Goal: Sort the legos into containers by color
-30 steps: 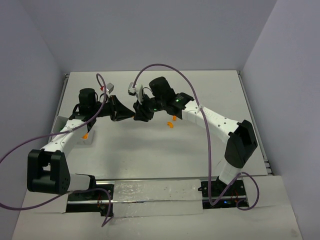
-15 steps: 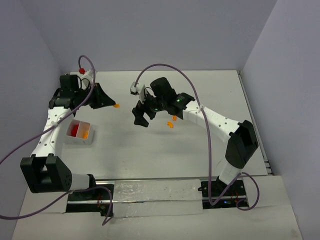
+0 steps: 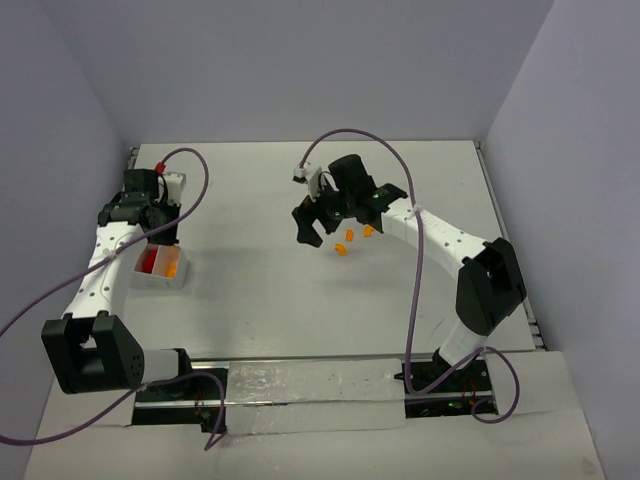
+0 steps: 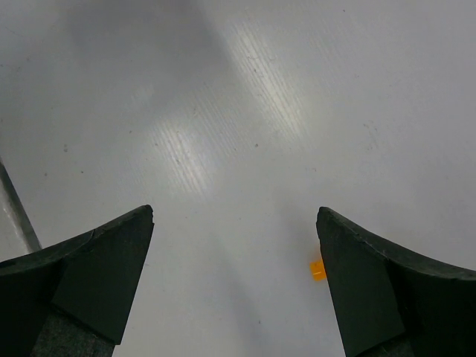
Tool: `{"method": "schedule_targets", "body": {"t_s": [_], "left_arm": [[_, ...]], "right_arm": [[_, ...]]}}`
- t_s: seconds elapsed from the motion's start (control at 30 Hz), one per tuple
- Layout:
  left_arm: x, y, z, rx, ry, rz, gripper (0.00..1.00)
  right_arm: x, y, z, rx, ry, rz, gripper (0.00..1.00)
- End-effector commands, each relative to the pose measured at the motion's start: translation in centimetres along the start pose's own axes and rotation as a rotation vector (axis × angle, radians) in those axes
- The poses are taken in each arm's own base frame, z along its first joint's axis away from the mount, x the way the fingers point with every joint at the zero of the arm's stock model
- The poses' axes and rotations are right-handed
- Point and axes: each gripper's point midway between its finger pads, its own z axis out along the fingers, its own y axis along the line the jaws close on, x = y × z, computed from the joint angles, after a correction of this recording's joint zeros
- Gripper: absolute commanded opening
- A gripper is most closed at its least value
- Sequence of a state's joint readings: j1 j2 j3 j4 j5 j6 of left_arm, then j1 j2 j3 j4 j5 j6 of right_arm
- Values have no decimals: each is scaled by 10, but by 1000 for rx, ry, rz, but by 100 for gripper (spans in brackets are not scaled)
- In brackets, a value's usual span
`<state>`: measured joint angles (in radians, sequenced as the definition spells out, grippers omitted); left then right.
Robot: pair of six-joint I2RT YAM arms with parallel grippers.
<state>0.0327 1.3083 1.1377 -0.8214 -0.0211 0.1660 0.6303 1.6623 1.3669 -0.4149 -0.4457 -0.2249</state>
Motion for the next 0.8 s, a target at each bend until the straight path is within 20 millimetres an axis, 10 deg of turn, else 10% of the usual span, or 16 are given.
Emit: {"method": "schedule_targets", "body": {"t_s": [0.0, 0.33, 0.63, 0.77], "left_arm": [[1, 25, 5, -111, 36, 70, 0], [17, 27, 25, -111, 104, 87, 7], [13, 28, 24, -103, 108, 93, 63], [-7, 27, 12, -85, 70, 89, 70]], "right_arm": [[-11, -10, -22, 48, -49, -5, 98], [11, -37, -29, 107, 5, 26, 97], [34, -58, -36, 161, 61, 50, 97], [48, -72, -41, 200, 82, 76, 96]]}}
